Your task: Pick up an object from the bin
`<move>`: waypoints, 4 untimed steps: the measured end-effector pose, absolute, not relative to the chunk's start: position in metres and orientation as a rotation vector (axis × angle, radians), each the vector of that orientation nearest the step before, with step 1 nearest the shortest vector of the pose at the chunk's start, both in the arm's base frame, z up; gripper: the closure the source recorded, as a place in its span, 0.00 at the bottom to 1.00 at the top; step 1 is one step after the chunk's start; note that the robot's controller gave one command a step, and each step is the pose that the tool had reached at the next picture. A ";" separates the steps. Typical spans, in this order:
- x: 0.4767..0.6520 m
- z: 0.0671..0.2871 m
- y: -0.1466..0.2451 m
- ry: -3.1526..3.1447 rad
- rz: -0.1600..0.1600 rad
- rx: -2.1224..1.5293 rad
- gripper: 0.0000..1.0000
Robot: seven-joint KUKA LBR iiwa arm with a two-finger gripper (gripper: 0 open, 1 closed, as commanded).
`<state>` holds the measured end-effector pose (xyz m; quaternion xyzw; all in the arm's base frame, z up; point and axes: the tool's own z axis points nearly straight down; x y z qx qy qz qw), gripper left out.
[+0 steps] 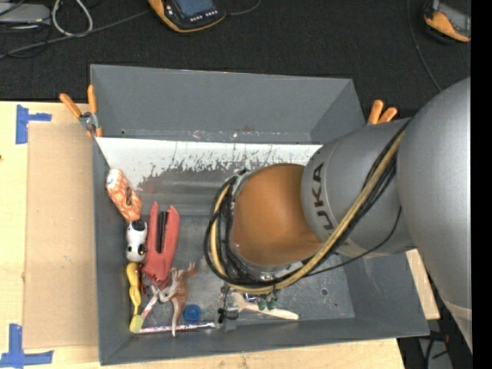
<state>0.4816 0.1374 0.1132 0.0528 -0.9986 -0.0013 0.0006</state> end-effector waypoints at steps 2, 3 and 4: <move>0.474 0.069 0.057 -3.114 -0.010 0.377 1.00; 0.474 0.069 0.057 -3.114 -0.010 0.377 1.00; 0.474 0.072 0.057 -3.114 -0.011 0.372 1.00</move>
Offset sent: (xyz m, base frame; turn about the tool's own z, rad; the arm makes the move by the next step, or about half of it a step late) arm -0.0063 -0.0803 -0.0432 -0.1392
